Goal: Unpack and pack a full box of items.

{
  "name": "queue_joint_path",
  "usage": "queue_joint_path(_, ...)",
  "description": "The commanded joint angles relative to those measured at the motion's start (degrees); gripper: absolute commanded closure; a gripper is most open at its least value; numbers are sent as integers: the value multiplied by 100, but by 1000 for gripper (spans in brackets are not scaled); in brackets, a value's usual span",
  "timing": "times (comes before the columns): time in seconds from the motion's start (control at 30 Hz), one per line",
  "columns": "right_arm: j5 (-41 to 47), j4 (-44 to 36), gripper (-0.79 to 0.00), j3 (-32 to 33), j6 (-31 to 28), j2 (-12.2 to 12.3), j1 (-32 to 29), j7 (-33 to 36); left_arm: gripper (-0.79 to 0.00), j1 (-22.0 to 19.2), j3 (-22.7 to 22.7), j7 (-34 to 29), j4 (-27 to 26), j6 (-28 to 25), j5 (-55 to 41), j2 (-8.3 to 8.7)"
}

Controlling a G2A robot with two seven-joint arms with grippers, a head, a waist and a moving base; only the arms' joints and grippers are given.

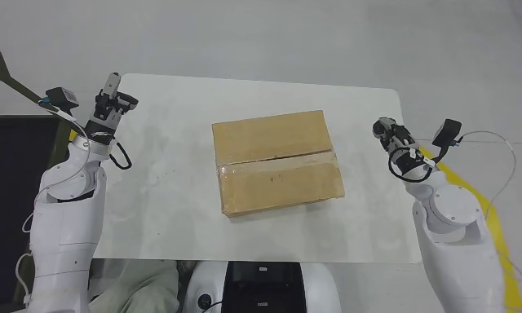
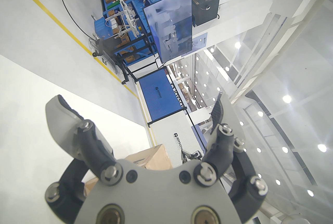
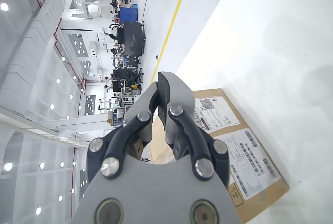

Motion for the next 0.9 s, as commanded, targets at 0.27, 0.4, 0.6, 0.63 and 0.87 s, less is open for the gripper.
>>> queue_joint_path(0.27,0,-1,-662,0,0,0,0,1,-785,0,0,0,0,0,0,0)
queue_joint_path(0.4,0,-1,-724,0,0,0,0,1,-785,0,0,0,0,0,0,0)
queue_joint_path(0.6,0,-1,-724,0,0,0,0,1,-784,0,0,0,0,0,0,0)
queue_joint_path(0.63,0,-1,-724,0,0,0,0,1,-784,0,0,0,0,0,0,0)
queue_joint_path(0.87,0,-1,-724,0,0,0,0,1,-785,0,0,0,0,0,0,0)
